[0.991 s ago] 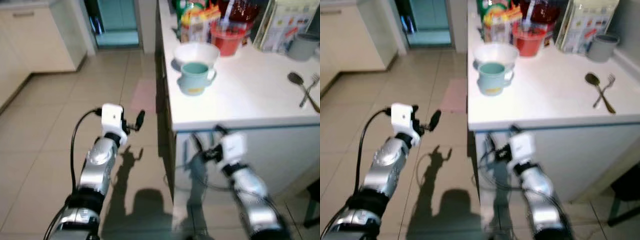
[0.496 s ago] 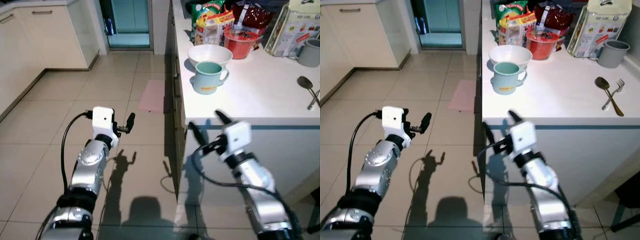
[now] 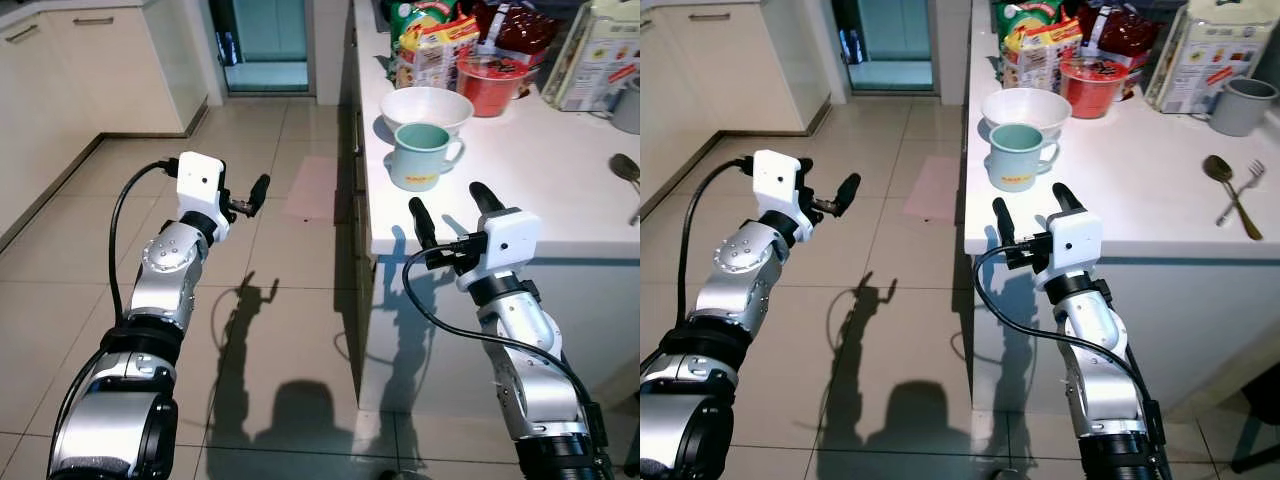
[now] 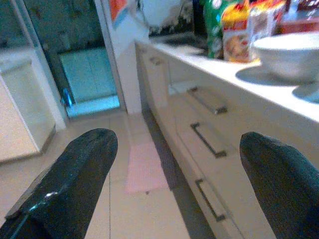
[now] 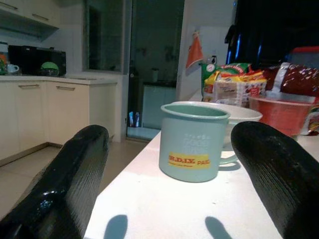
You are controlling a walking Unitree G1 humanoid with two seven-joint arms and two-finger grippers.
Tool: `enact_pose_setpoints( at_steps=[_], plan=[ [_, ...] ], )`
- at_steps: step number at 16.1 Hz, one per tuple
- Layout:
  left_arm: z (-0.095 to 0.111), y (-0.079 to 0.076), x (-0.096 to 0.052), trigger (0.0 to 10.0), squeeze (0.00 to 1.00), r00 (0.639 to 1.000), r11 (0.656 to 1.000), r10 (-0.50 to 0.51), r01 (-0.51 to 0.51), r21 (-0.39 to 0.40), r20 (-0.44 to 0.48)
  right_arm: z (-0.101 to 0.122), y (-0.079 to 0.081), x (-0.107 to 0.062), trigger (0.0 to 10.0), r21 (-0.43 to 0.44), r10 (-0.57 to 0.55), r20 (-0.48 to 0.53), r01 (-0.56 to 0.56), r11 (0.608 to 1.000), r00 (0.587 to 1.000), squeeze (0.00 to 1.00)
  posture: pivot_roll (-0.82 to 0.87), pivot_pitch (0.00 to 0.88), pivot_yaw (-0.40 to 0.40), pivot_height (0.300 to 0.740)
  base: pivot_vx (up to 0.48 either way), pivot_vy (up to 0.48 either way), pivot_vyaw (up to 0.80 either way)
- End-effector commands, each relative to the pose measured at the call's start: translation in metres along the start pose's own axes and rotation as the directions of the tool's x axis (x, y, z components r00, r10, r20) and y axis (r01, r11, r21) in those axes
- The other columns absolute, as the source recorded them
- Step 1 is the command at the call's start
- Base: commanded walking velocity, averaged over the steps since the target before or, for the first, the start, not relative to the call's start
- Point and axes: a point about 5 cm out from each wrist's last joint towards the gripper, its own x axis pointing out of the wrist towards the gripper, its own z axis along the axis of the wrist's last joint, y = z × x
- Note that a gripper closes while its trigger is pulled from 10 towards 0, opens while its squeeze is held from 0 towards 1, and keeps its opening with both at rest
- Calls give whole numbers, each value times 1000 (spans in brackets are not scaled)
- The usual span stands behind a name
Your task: Setting the table
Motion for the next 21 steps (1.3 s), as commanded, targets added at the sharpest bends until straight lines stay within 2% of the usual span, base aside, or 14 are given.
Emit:
enact_pose_setpoints(
  at_steps=[1,4,6,9,11,15,19,21],
  plan=[
    [6,3,4,10000,0,1000,1000,-4,4,8,-1,-1,2,1,10000,-4,0,-13,0,1000,1000,0,-79,0,77,740,334,0,0],
    [9,5,7,10000,0,1000,1000,4,-3,-25,13,-1,1,2,10000,-7,-7,-14,7,1000,1000,0,-83,0,76,740,467,0,0],
    [11,3,9,10000,0,1000,998,-9,10,-56,24,-3,1,1,10000,-1,-7,-23,7,1000,1000,0,-82,0,76,740,0,469,0],
    [10,0,9,10000,0,999,997,-38,40,-59,27,-6,1,-1,10000,21,-5,-47,6,1000,999,0,-79,0,71,740,0,480,0],
    [8,-2,8,10000,0,998,995,-59,60,-82,21,-8,0,-1,10000,5,1,-63,0,1000,998,0,-79,0,71,740,0,480,0],
    [7,-5,9,10000,0,997,995,-81,82,-54,15,-8,1,0,10000,34,11,-67,-9,999,998,0,-76,0,70,740,107,360,0],
    [6,-10,10,10000,0,994,992,-107,107,-59,7,-10,3,0,10000,53,18,-80,-13,998,997,0,-76,0,72,740,450,0,-781],
    [6,-11,11,10000,0,994,993,-111,111,-32,0,-10,3,0,10000,64,22,-81,-17,998,996,0,-75,0,72,740,463,0,-784]
  ],
)
